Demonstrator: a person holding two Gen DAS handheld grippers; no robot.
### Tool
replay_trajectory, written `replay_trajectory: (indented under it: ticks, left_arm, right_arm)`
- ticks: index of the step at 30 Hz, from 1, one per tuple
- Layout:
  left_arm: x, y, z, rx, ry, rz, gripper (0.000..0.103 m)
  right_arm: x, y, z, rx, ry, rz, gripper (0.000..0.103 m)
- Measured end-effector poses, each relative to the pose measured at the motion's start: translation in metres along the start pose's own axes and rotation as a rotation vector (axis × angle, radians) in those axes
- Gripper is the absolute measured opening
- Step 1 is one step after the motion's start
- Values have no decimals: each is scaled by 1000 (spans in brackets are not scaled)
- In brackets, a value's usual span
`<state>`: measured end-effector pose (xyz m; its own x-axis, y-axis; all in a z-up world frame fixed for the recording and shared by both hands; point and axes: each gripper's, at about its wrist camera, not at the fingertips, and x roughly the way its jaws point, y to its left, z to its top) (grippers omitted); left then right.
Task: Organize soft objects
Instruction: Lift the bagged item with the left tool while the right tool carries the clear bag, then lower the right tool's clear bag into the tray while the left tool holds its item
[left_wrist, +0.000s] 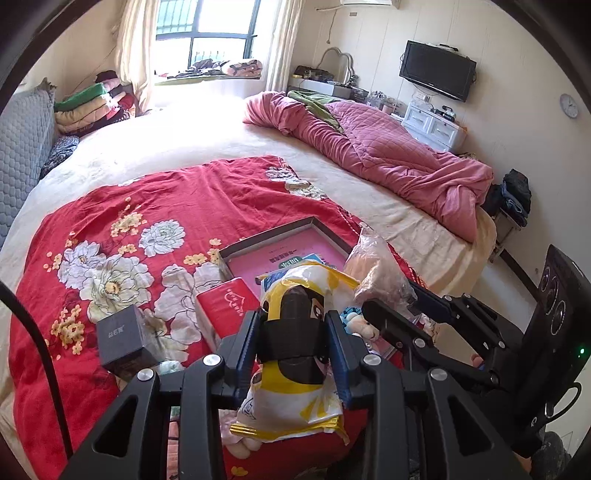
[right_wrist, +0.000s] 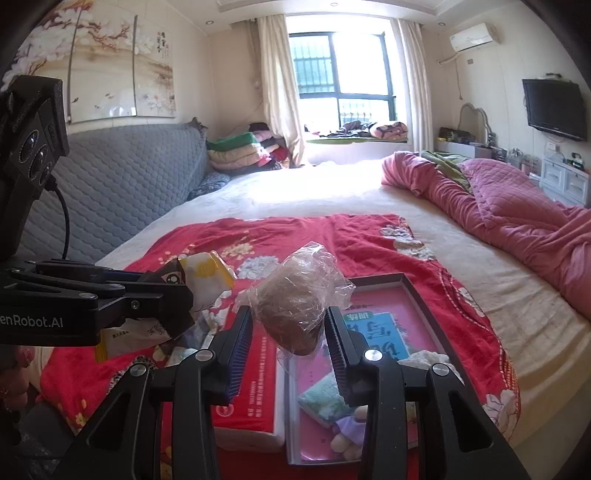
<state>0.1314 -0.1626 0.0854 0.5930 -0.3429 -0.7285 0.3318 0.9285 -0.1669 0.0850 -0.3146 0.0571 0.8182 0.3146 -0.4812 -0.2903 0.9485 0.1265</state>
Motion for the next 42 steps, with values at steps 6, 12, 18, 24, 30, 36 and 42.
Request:
replay_trajectory:
  ticks: [6, 12, 18, 24, 30, 36, 42]
  left_arm:
    - [26, -23, 3, 32, 36, -23, 36]
    - [52, -36, 1, 55, 78, -37, 36]
    - [76, -44, -1, 61, 119, -46, 36]
    - [95, -48, -4, 65, 152, -46, 36]
    - [108, -48, -8, 56, 173, -49, 36]
    - [118, -50, -12, 67, 195, -53, 36]
    - [128, -53, -16, 78, 216, -54, 36]
  right_arm:
    - [-1, -44, -7, 90, 2, -49, 41]
    - [-2, -72, -15, 136, 10, -91, 41]
    - [0, -82, -22, 144, 27, -114, 41]
    - [3, -91, -27, 150, 58, -124, 41]
    - [2, -100, -31, 161, 61, -137, 41]
    - [7, -99, -33, 145, 87, -128, 41]
    - [11, -100, -37, 147, 98, -116, 41]
